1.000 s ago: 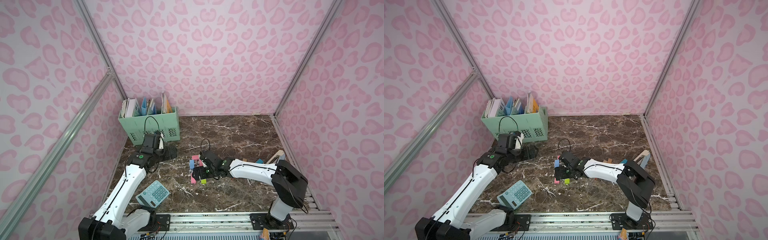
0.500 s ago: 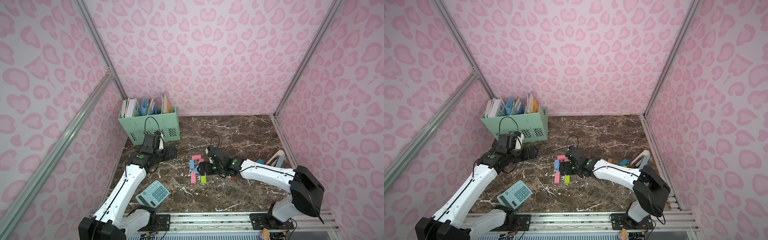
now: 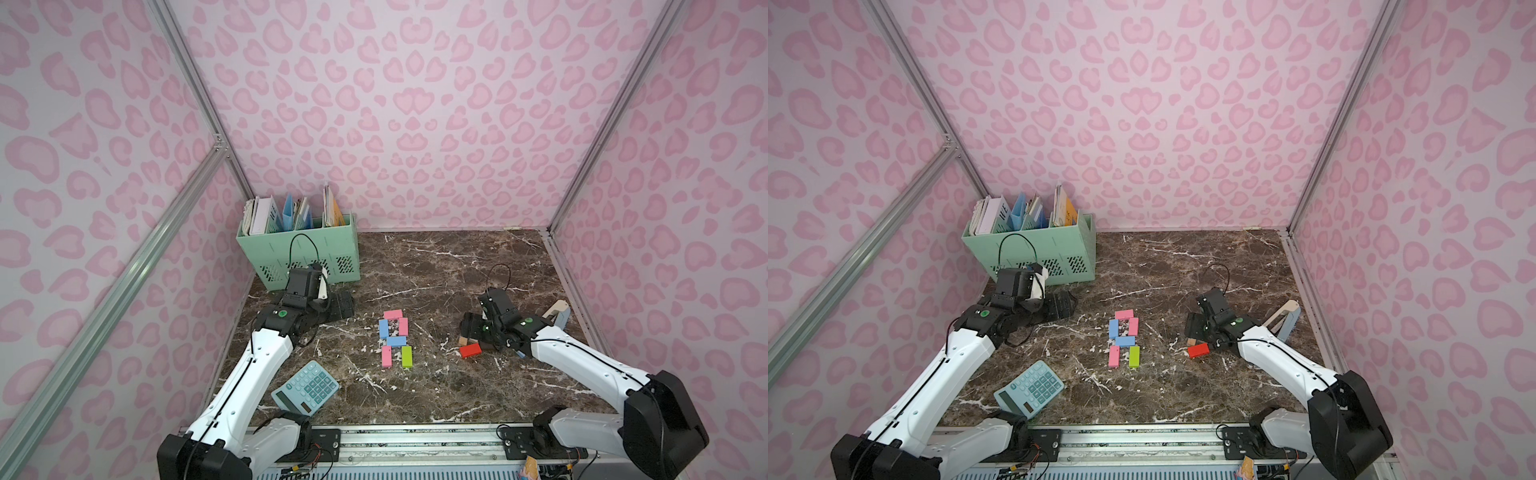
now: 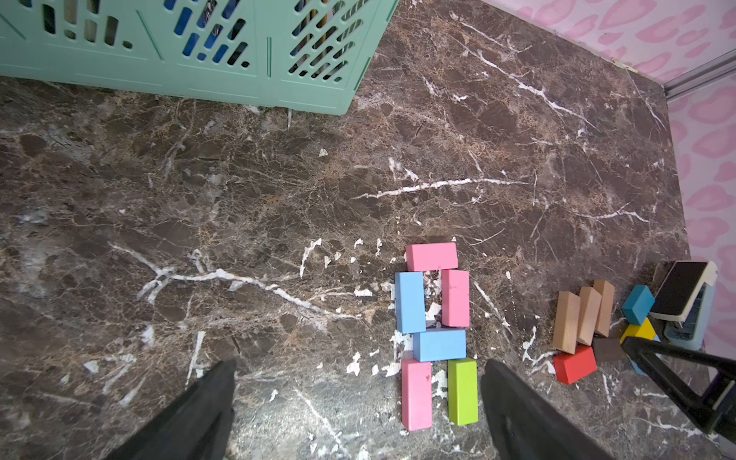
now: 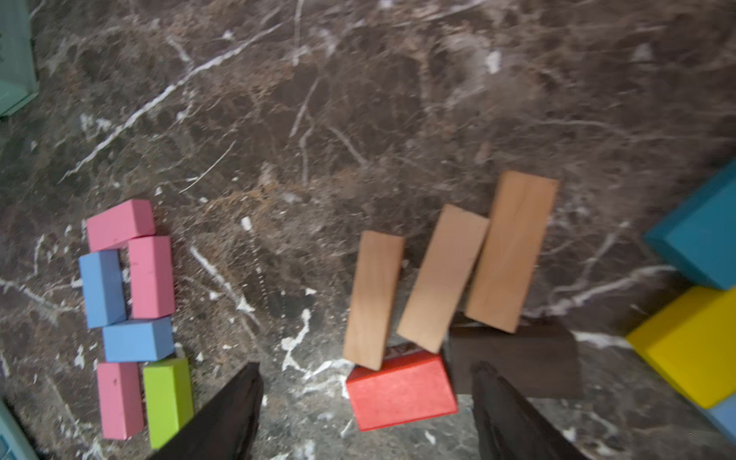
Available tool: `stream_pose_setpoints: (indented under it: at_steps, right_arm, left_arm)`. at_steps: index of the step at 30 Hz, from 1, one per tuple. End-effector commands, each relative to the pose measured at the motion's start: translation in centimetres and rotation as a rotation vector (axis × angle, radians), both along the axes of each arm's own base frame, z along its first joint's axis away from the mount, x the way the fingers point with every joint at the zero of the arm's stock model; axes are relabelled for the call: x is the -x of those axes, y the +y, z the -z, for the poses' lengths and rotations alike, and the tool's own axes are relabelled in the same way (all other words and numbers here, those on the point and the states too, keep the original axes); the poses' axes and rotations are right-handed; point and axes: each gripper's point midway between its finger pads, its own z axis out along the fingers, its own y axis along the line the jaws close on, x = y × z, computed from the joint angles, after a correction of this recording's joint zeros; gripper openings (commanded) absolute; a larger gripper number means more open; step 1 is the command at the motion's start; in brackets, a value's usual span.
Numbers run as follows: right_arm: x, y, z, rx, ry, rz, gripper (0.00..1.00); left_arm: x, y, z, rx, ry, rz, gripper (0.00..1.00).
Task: Assemble the number 8 with building blocks
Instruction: Pick up the building block from the center of the board.
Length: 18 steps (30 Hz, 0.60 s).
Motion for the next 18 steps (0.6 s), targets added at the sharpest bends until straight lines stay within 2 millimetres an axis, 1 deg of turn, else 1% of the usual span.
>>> stream_pose_setpoints:
  at_steps: [1, 5, 7, 12, 16, 18]
  right_arm:
    - [0.8, -2.2, 1.0, 0.061, 0.033, 0.009, 0.81]
    - [1.8, -1.8, 1.8, 0.065, 0.06, -0.055, 0.81]
    - [2.4, -1.7, 2.3, 0.085, 0.069, -0.088, 0.83]
    - [3.3, -0.2, 3.1, 0.124, 0.083, -0.196, 0.87]
    - [3.6, 1.6, 3.8, 0.169, 0.096, -0.285, 0.87]
    - [3.6, 1.8, 4.2, 0.207, 0.111, -0.296, 0.87]
  left_arm:
    - [-0.1, -0.1, -0.1, 0.001, -0.008, 0.008, 0.98]
    - [0.0, -0.1, -0.2, 0.002, -0.011, 0.009, 0.98]
    - [0.0, -0.1, -0.2, 0.001, -0.012, 0.009, 0.99]
    - [-0.1, -0.1, -0.2, 0.001, -0.012, 0.01, 0.99]
    - [0.0, -0.1, -0.1, 0.001, -0.01, 0.009, 0.99]
    - [0.0, -0.1, -0.2, 0.001, -0.011, 0.009, 0.99]
